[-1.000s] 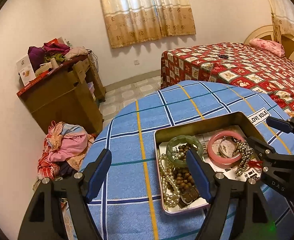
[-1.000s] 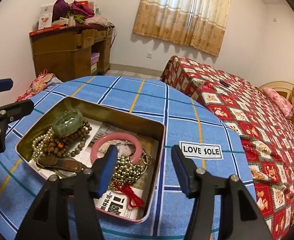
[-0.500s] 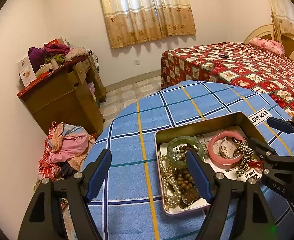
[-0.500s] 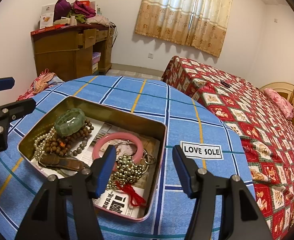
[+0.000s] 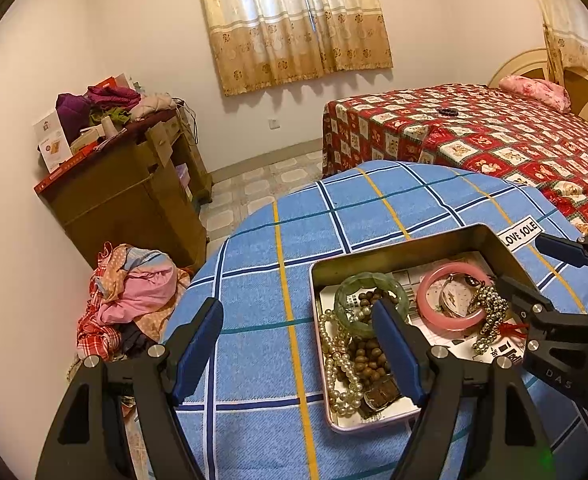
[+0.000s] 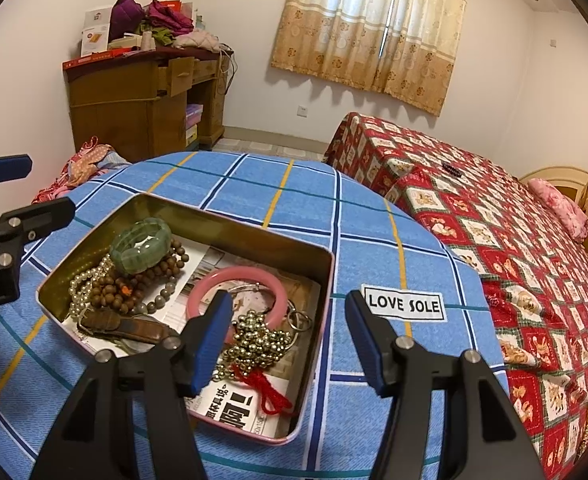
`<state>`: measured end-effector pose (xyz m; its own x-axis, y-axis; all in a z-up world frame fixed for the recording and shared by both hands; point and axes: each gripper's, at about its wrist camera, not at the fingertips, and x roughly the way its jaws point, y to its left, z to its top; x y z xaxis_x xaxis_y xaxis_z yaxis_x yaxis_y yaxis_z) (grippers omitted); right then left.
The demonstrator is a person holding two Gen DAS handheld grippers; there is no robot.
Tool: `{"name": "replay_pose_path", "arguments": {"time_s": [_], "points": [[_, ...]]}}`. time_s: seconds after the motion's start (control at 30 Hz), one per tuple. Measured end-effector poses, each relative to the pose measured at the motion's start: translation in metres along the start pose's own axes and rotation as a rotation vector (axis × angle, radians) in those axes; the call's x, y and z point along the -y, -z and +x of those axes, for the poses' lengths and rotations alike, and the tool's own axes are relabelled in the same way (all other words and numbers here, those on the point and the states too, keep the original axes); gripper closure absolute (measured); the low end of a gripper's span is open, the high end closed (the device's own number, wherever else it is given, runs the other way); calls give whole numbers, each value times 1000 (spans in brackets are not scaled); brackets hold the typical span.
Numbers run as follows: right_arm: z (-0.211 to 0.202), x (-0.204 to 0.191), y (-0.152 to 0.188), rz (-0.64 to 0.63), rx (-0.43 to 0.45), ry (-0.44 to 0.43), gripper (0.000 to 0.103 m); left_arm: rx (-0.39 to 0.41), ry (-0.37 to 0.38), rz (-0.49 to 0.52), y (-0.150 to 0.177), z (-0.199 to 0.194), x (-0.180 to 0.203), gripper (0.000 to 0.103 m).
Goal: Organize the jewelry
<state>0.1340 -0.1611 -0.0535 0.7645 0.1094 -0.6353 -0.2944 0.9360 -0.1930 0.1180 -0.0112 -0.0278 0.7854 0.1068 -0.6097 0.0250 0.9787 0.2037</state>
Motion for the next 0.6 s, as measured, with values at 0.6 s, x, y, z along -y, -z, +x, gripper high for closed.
{"name": "replay_pose_path", "arguments": {"time_s": [0.6], "points": [[-3, -4, -1, -5, 5, -2, 40, 2, -2, 0, 1, -1, -2, 26]]}}
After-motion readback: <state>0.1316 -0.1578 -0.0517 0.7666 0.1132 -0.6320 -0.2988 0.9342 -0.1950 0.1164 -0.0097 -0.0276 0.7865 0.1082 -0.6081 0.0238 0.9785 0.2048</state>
